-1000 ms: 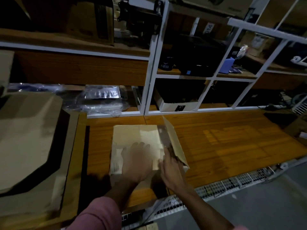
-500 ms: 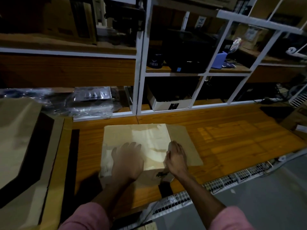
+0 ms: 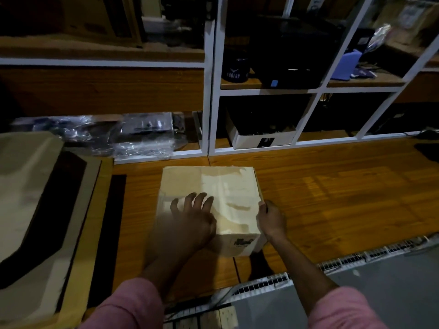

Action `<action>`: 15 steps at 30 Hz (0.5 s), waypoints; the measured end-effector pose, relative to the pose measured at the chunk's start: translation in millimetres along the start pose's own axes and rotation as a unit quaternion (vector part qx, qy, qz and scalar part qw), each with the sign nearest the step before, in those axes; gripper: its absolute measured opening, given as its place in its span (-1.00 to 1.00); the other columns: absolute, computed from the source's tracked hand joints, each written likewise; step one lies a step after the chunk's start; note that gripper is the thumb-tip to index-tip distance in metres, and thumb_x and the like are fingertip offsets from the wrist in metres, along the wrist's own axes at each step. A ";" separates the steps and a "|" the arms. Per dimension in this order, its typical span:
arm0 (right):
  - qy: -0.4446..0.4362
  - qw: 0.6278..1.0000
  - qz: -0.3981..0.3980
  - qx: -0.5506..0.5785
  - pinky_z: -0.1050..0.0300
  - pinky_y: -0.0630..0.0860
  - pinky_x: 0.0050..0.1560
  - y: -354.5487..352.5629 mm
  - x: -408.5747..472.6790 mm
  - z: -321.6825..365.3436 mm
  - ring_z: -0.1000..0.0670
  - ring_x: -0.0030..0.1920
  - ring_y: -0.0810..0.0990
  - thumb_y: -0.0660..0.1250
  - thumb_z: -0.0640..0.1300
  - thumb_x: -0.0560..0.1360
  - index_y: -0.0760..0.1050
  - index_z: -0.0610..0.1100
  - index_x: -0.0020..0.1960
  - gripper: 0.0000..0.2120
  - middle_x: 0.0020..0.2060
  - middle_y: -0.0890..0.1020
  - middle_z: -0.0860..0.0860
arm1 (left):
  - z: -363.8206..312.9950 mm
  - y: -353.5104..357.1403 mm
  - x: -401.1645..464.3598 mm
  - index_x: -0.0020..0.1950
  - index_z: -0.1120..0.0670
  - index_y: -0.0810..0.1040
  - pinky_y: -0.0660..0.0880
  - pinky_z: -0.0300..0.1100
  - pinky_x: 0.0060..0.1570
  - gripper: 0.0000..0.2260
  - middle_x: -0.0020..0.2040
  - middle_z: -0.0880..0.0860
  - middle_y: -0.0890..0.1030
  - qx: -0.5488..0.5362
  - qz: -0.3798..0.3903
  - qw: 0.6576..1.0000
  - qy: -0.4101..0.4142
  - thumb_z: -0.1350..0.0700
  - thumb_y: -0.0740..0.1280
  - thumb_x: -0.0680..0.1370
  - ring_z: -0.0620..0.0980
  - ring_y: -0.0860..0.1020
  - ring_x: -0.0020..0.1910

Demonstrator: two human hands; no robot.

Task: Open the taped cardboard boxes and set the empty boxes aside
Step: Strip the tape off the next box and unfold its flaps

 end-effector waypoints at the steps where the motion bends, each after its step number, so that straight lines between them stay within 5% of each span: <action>1: -0.007 1.000 -0.008 -0.022 0.06 0.34 -0.21 0.3 1.6 0.0 -0.17 -0.14 0.51 0.11 -0.02 0.72 0.58 -0.18 0.20 -0.66 -0.04 0.64 -0.18 | -0.3 1.6 0.7 0.54 -0.04 0.34 0.20 0.29 0.37 -0.42 0.53 0.06 0.38 0.004 0.001 1.000 0.003 -0.22 0.07 0.56 0.13 0.34 0.49; 12: -0.069 0.989 -0.089 -0.098 0.05 0.41 -0.23 -1.7 29.0 -0.6 -0.26 -0.14 0.60 0.15 -0.05 0.69 0.58 -0.19 0.12 -0.71 -0.11 0.67 -0.19 | -4.6 7.4 32.6 0.51 -0.02 0.37 0.19 0.26 0.37 -0.48 0.48 0.03 0.42 -0.035 0.006 0.999 -0.006 -0.21 0.08 0.61 0.13 0.37 0.46; 15: -0.087 0.986 -0.097 -0.104 -0.08 0.52 0.00 -4.7 29.9 0.0 -0.25 0.07 0.55 0.16 -0.11 0.66 0.54 -0.16 0.24 -0.73 0.10 0.65 -0.17 | -4.8 7.5 29.3 0.50 0.03 0.40 0.19 0.32 0.37 -0.51 0.45 0.07 0.46 -0.089 -0.019 0.996 0.020 -0.14 0.11 0.63 0.16 0.39 0.45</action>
Point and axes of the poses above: each hand's wrist, its own x-axis towards the middle knuckle, its own y-axis out of the palm, z = x × y, the point moved 2 cm from there along x, towards the middle knuckle
